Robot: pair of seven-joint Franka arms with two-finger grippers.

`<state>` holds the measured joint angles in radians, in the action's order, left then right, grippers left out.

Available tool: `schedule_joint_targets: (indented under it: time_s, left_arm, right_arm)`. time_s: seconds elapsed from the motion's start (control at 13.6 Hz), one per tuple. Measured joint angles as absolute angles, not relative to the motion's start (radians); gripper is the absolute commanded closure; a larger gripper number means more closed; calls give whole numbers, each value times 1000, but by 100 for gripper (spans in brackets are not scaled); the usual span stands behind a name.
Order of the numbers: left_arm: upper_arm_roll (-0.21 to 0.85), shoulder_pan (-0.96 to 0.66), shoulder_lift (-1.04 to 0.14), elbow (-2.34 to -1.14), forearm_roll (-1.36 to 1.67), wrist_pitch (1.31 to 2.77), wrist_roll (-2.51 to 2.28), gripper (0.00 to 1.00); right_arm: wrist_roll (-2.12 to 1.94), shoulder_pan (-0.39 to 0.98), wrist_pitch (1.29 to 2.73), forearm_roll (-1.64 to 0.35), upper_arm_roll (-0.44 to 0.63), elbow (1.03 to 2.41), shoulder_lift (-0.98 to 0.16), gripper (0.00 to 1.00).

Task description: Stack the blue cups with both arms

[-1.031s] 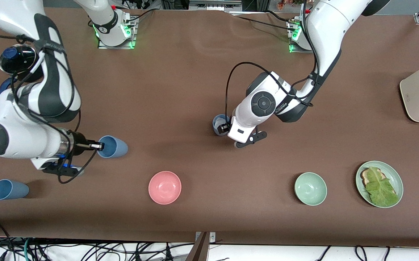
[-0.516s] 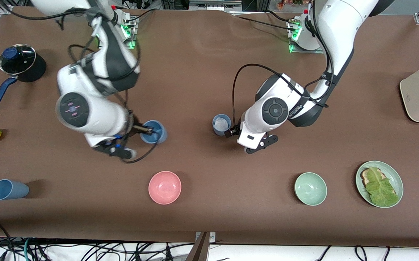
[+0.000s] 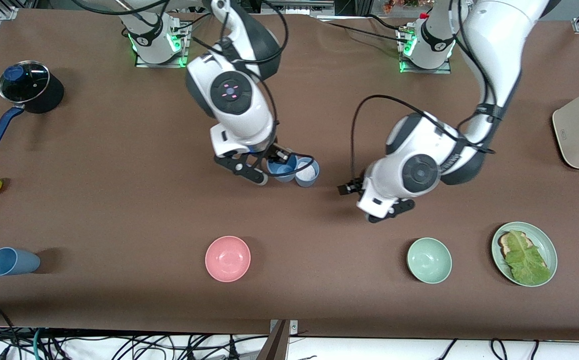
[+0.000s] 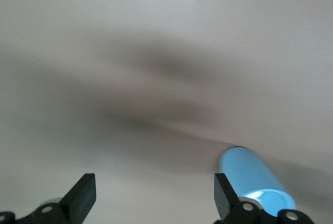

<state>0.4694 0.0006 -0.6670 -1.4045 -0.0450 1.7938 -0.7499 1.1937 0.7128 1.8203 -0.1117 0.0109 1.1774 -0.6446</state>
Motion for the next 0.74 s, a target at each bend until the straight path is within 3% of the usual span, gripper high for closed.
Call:
schedule_joint_targets:
  time_s: [0.44,0.74]
  left_arm:
    - [466,304,-633,-1404,-56,1693,-354,0]
    - [467,390,-621,-1406,-142,1686,-234,0]
  right_arm:
    - [1339,764,1844,-95,13,1176,-658,100]
    - [1365,776,1912,-90,13,1176,-696,100]
